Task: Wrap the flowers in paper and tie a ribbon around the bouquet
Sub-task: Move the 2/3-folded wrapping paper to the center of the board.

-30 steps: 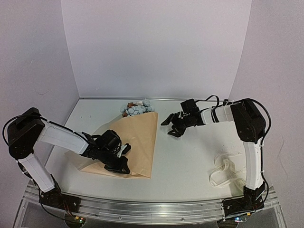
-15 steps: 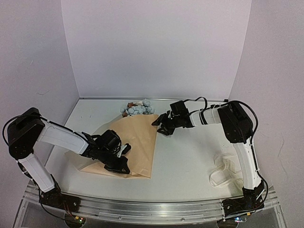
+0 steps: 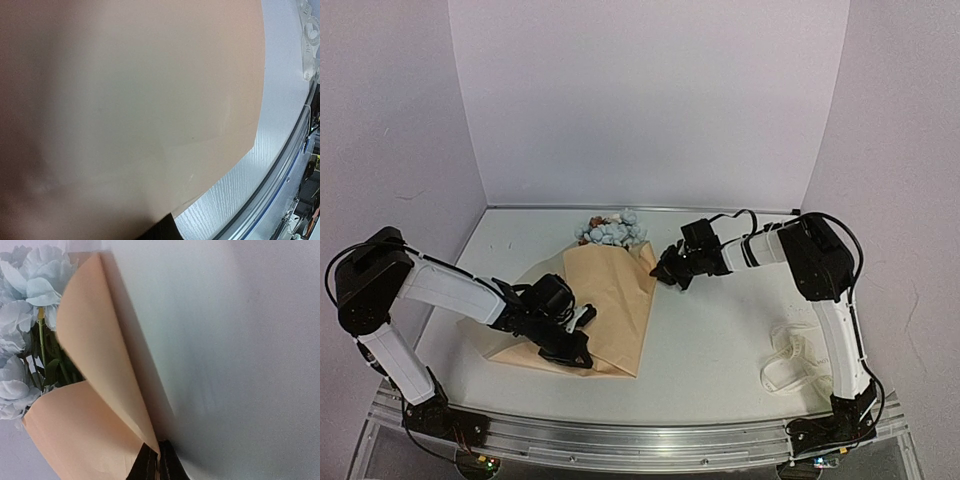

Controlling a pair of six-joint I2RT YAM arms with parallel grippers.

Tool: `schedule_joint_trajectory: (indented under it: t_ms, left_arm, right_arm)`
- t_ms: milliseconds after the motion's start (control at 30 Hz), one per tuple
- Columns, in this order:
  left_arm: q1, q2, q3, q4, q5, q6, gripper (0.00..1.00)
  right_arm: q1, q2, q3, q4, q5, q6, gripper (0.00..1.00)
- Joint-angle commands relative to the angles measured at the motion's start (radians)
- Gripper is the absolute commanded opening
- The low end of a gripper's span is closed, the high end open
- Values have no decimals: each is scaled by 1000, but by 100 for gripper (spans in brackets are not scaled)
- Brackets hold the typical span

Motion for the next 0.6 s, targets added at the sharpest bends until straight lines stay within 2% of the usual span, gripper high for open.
schedule_joint_trajectory:
  t_ms: [0, 267, 400, 567]
  left_arm:
    - [-9, 28, 63, -82, 4, 57, 0]
    - [-35, 115, 195, -82, 14, 92, 0]
    - [-41, 117, 223, -69, 21, 59, 0]
    - [-41, 15, 177, -36, -20, -37, 5]
  right_arm:
    - [-1, -149, -150, -3, 100, -69, 0]
    - [-22, -424, -524, 13, 238, -200, 1]
    - [-35, -474, -550, -48, 188, -223, 20]
    - [-33, -546, -526, -216, 112, -239, 41]
